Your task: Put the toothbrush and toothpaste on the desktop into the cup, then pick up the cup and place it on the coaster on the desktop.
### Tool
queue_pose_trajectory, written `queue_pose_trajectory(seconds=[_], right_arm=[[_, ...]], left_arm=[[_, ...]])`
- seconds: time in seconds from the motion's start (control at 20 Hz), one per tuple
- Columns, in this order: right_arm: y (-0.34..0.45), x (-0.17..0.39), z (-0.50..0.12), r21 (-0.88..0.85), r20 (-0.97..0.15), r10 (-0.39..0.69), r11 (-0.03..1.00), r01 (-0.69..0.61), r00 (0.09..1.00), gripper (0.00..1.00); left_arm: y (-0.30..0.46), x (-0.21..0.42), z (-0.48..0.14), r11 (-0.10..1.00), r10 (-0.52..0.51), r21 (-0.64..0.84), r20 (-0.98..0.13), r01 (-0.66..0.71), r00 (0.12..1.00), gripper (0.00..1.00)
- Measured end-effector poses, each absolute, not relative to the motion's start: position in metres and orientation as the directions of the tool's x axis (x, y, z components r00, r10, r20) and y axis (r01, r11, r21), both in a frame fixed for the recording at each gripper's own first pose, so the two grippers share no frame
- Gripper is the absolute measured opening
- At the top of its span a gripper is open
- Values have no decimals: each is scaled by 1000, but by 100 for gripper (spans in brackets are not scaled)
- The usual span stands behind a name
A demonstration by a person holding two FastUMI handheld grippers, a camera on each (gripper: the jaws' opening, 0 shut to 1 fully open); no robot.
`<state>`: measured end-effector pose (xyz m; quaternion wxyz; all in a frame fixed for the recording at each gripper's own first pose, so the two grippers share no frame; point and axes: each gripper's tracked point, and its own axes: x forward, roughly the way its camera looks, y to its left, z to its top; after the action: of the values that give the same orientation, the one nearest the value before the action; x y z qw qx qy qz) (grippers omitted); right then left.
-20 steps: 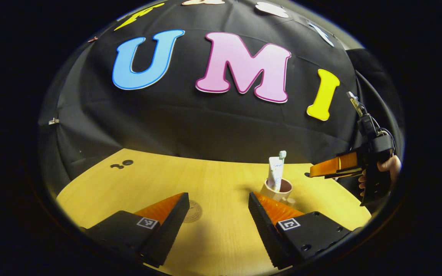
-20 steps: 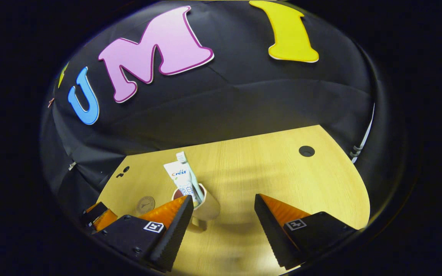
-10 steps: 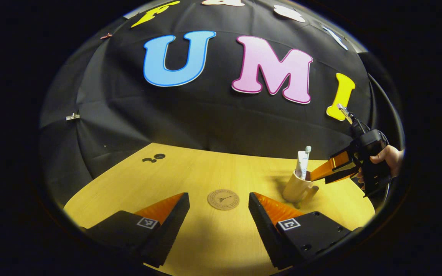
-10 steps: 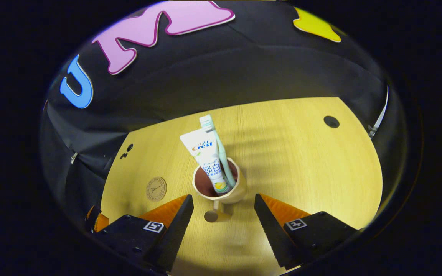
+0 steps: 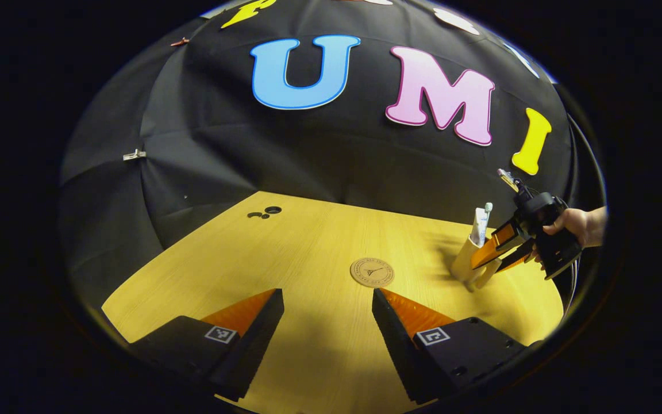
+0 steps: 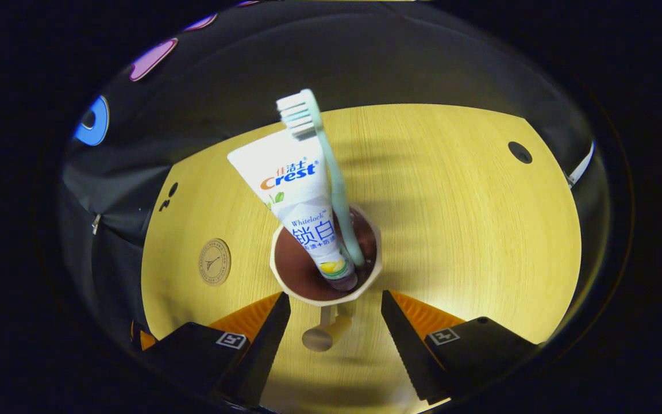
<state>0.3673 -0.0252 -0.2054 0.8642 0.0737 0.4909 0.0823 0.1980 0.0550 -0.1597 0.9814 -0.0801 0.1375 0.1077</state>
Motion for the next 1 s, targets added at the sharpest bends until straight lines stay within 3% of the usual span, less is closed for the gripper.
queue_pose_trajectory(seconds=[0.05, 0.45, 0.55, 0.7, 0.85, 0.95, 1.0], right_arm=[[-24, 369, -208, 202, -840, 210, 977, -72, 500, 97], [-19, 371, -228, 178, -879, 187, 982, -62, 438, 94], [-23, 372, -230, 163, -883, 173, 985, -62, 437, 89], [-24, 369, -231, 176, -887, 187, 982, -66, 423, 70], [-22, 366, -230, 181, -892, 191, 981, -63, 410, 65], [-19, 366, -231, 182, -894, 191, 981, -62, 405, 49], [-19, 366, -230, 173, -893, 185, 983, -68, 410, 48]], left_arm=[[56, 195, -163, 963, 190, -131, -295, -237, 936, 98], [59, 184, -174, 963, 189, -118, -335, -240, 923, 97], [55, 183, -176, 964, 182, -123, -344, -236, 921, 98], [48, 181, -179, 966, 169, -127, -355, -227, 920, 98], [42, 180, -183, 969, 160, -120, -364, -216, 918, 98], [38, 180, -184, 971, 153, -119, -367, -210, 917, 98], [36, 179, -183, 971, 150, -119, -368, -207, 918, 98]])
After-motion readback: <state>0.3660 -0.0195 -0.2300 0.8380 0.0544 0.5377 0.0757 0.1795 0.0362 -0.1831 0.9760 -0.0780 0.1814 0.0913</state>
